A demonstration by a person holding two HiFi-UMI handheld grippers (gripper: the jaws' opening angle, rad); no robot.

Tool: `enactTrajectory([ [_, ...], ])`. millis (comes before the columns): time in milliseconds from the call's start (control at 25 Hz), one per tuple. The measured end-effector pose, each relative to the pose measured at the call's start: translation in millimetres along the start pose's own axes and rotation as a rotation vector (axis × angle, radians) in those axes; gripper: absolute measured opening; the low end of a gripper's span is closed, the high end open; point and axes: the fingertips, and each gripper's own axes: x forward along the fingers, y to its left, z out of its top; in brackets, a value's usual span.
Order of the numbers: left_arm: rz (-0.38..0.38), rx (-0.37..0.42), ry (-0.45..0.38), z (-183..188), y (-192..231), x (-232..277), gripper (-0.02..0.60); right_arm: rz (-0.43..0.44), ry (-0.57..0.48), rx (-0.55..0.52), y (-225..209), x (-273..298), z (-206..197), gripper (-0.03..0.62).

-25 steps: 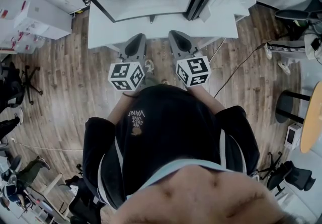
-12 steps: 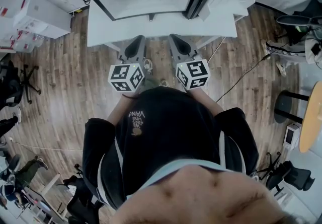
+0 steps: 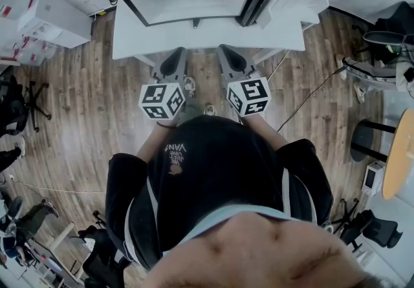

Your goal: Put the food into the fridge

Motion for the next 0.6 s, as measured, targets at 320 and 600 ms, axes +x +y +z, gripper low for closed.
enactTrajectory([
  [320, 0.005, -0.013, 0.009, -3.0, 3.0, 2.2, 0.029, 0.002, 0.004, 0.003, -1.0, 2.5, -1.4, 0.012],
  [600, 0.009, -0.023, 0.004, -3.3, 3.9, 2.4, 0.029, 0.002, 0.006, 0.004, -1.5, 3.8, -2.0, 0.012],
])
